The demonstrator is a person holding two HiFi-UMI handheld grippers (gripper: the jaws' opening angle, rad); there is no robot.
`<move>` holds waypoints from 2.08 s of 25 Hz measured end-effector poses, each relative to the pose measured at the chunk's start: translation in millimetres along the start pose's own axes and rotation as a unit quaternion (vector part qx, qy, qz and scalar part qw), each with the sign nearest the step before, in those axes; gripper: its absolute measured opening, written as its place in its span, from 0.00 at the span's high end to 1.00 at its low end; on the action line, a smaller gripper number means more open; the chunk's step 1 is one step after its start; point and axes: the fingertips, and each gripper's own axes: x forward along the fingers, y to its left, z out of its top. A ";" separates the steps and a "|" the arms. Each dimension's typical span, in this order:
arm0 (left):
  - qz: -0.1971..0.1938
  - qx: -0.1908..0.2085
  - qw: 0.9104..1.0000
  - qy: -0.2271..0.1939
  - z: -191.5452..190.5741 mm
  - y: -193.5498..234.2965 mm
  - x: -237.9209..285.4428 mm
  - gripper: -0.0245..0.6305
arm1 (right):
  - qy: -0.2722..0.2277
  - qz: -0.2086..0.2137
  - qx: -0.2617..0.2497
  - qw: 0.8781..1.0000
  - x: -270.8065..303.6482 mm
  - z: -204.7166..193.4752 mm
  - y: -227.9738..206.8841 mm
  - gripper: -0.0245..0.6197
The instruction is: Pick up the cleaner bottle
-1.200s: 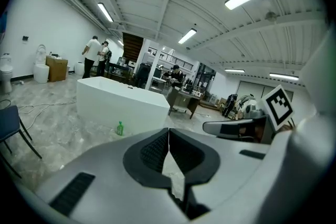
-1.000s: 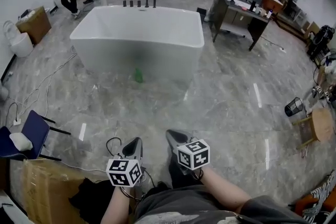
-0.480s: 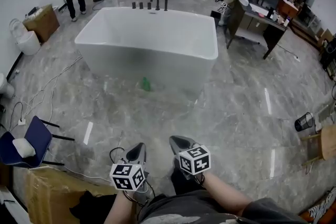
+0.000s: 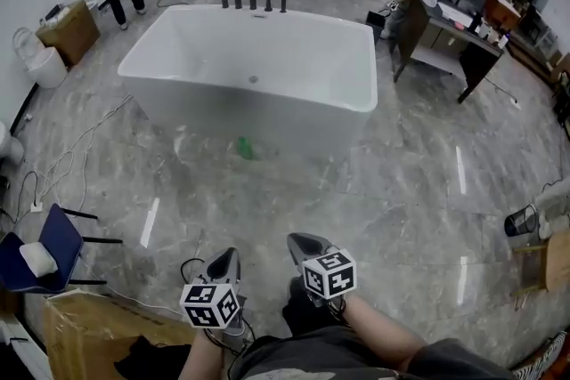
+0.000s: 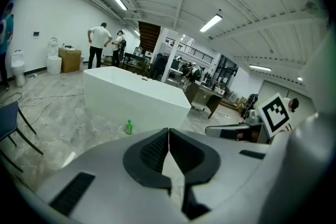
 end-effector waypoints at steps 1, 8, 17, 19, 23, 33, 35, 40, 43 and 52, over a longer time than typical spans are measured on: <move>0.005 0.000 1.000 0.002 3.9 2.1 6.5 0.94 | 0.000 0.001 0.002 1.000 3.6 3.0 -6.8 0.92; 0.023 -0.005 1.000 0.002 38.7 8.0 39.3 0.94 | -0.006 0.001 0.007 1.000 25.7 43.1 -49.1 0.92; 0.018 -0.003 1.000 -0.021 80.2 24.1 80.1 0.94 | 0.006 -0.010 0.016 1.000 59.1 61.2 -67.4 0.92; 0.005 -0.003 1.000 -0.020 85.0 30.8 91.9 0.94 | 0.011 -0.016 0.013 1.000 69.0 62.8 -69.5 0.92; -0.019 -0.006 1.000 -0.017 96.7 53.8 112.1 0.94 | 0.017 -0.036 0.008 0.999 89.5 74.8 -74.2 0.92; -0.045 -0.026 0.999 0.005 118.9 145.8 155.7 0.94 | -0.005 -0.110 0.033 0.993 181.3 113.6 -91.2 0.92; -0.050 -0.021 0.998 0.015 117.6 159.4 166.4 0.94 | -0.005 -0.119 0.028 0.993 198.6 119.8 -94.4 0.92; -0.056 -0.011 0.998 0.038 102.7 180.4 195.2 0.94 | 0.008 -0.121 0.028 0.992 234.9 109.5 -111.0 0.92; -0.044 -0.027 0.998 0.040 91.5 199.6 214.2 0.94 | 0.011 -0.116 0.005 0.993 257.4 98.6 -125.2 0.92; 0.009 -0.042 0.999 0.030 70.6 270.8 297.2 0.94 | -0.036 -0.112 0.020 0.993 340.9 102.9 -188.4 0.92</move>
